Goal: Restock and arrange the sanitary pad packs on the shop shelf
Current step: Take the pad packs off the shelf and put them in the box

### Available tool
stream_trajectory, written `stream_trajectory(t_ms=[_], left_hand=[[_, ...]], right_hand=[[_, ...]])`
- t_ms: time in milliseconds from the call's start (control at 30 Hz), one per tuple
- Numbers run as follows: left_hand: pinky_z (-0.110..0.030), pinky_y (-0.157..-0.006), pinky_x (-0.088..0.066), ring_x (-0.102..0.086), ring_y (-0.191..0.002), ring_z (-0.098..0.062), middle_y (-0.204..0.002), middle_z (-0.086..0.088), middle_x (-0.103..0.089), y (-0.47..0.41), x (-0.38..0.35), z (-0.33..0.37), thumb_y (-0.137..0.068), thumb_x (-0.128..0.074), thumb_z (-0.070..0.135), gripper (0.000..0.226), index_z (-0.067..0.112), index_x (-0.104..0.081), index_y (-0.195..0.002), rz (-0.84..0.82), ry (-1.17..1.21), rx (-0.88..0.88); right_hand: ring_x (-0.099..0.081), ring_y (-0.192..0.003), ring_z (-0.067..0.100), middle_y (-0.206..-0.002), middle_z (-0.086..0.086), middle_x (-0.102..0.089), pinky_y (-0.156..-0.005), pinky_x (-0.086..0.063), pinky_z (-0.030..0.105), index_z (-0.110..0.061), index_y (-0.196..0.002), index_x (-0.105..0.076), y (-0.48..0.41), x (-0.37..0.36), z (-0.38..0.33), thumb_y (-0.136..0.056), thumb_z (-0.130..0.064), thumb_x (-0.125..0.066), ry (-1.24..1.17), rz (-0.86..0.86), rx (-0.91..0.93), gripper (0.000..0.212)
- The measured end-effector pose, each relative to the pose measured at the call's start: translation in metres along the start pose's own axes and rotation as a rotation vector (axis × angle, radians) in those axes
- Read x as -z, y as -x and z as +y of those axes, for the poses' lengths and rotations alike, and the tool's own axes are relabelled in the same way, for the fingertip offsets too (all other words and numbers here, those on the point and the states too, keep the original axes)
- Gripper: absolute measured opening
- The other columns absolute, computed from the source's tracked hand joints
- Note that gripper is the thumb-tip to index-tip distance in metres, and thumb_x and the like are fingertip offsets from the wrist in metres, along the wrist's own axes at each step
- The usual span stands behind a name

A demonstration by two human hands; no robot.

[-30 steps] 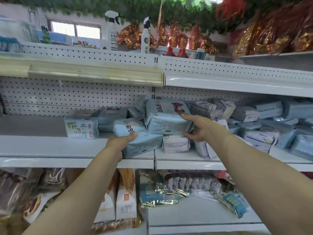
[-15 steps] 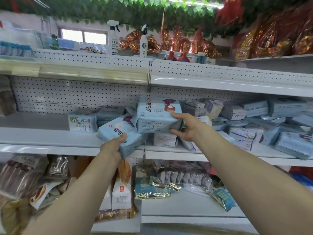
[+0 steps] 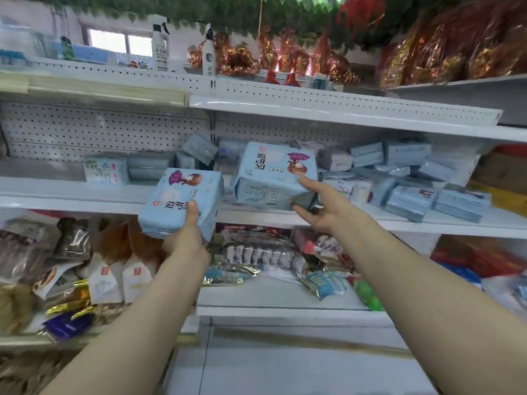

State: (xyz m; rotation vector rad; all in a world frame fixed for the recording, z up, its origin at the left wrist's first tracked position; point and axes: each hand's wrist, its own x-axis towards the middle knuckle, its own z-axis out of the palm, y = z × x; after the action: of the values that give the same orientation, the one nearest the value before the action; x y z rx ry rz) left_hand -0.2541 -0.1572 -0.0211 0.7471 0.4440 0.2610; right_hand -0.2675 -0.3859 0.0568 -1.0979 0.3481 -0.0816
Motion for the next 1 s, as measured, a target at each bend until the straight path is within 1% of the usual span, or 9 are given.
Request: stream_trajectory(t_ms=[133, 233, 400, 567, 667, 767, 833, 900, 1000], left_hand=[[-0.039, -0.071, -0.063, -0.073, -0.084, -0.018, -0.105, 0.000, -0.072, 0.057, -0.018, -0.048, -0.073, -0.087, 0.041, 0.050, 0.018, -0.057, -0.106, -0.056, -0.020, 0.032], [-0.041, -0.081, -0.062, -0.072, -0.091, -0.019, -0.107, 0.001, -0.072, 0.094, -0.035, -0.089, -0.070, -0.088, 0.046, 0.060, 0.017, -0.057, -0.113, -0.116, -0.071, 0.096], [-0.039, -0.083, -0.061, -0.072, -0.095, -0.017, -0.112, 0.000, -0.073, 0.151, -0.063, -0.163, -0.070, -0.088, 0.047, 0.050, 0.024, -0.059, -0.103, -0.258, -0.148, 0.191], [-0.041, -0.082, -0.061, -0.072, -0.093, -0.018, -0.109, -0.001, -0.072, 0.208, -0.085, -0.239, -0.075, -0.086, 0.040, 0.052, 0.016, -0.060, -0.113, -0.336, -0.237, 0.299], [-0.038, -0.082, -0.060, -0.071, -0.091, -0.018, -0.109, -0.001, -0.072, 0.242, -0.096, -0.282, -0.076, -0.085, 0.042, 0.039, 0.021, -0.060, -0.099, -0.398, -0.303, 0.383], [-0.042, -0.086, -0.060, -0.071, -0.089, -0.018, -0.105, -0.001, -0.071, 0.271, -0.106, -0.324, -0.078, -0.084, 0.041, 0.034, 0.022, -0.060, -0.093, -0.449, -0.377, 0.469], [-0.042, -0.085, -0.061, -0.071, -0.089, -0.017, -0.105, -0.002, -0.070, 0.288, -0.112, -0.353, -0.078, -0.084, 0.040, 0.039, 0.020, -0.060, -0.100, -0.462, -0.415, 0.522], [-0.041, -0.083, -0.061, -0.071, -0.089, -0.018, -0.105, -0.001, -0.070, 0.301, -0.119, -0.384, -0.077, -0.084, 0.041, 0.044, 0.018, -0.058, -0.105, -0.462, -0.448, 0.570], [-0.040, -0.078, -0.061, -0.069, -0.084, -0.019, -0.104, -0.003, -0.068, 0.317, -0.133, -0.435, -0.075, -0.085, 0.044, 0.055, 0.013, -0.057, -0.111, -0.437, -0.504, 0.636]], right_hand=[[-0.060, -0.113, 0.027, -0.117, 0.012, -0.060, -0.088, -0.060, 0.041, -0.013, -0.097, -0.062, 0.031, 0.077, -0.008, -0.081, -0.024, -0.084, -0.076, 0.078, 0.051, 0.030], [-0.062, -0.112, 0.029, -0.116, 0.012, -0.062, -0.086, -0.061, 0.043, -0.012, -0.100, -0.064, 0.055, 0.134, -0.014, -0.080, -0.025, -0.084, -0.111, 0.132, 0.082, 0.031], [-0.060, -0.116, 0.026, -0.117, 0.010, -0.060, -0.094, -0.058, 0.042, -0.013, -0.100, -0.063, 0.096, 0.231, -0.026, -0.082, -0.032, -0.082, -0.203, 0.291, 0.154, 0.033], [-0.061, -0.109, 0.023, -0.116, 0.009, -0.060, -0.075, -0.063, 0.040, -0.015, -0.098, -0.063, 0.139, 0.324, -0.025, -0.083, -0.039, -0.080, -0.280, 0.449, 0.187, 0.033], [-0.062, -0.102, 0.020, -0.116, 0.006, -0.062, -0.079, -0.062, 0.041, -0.018, -0.098, -0.061, 0.156, 0.376, -0.021, -0.086, -0.041, -0.076, -0.327, 0.564, 0.210, 0.029], [-0.064, -0.103, 0.022, -0.115, 0.008, -0.064, -0.067, -0.064, 0.038, -0.018, -0.102, -0.061, 0.169, 0.427, -0.017, -0.085, -0.039, -0.078, -0.419, 0.664, 0.213, 0.032], [-0.064, -0.108, 0.025, -0.119, 0.010, -0.063, -0.064, -0.064, 0.038, -0.017, -0.108, -0.061, 0.176, 0.461, -0.012, -0.084, -0.037, -0.080, -0.436, 0.717, 0.191, 0.036], [-0.066, -0.106, 0.028, -0.121, 0.011, -0.064, -0.065, -0.064, 0.039, -0.017, -0.117, -0.061, 0.180, 0.494, -0.009, -0.086, -0.030, -0.079, -0.438, 0.743, 0.169, 0.038], [-0.068, -0.102, 0.029, -0.121, 0.012, -0.068, -0.056, -0.062, 0.037, -0.016, -0.130, -0.061, 0.182, 0.538, -0.011, -0.084, -0.022, -0.079, -0.432, 0.785, 0.138, 0.049]])
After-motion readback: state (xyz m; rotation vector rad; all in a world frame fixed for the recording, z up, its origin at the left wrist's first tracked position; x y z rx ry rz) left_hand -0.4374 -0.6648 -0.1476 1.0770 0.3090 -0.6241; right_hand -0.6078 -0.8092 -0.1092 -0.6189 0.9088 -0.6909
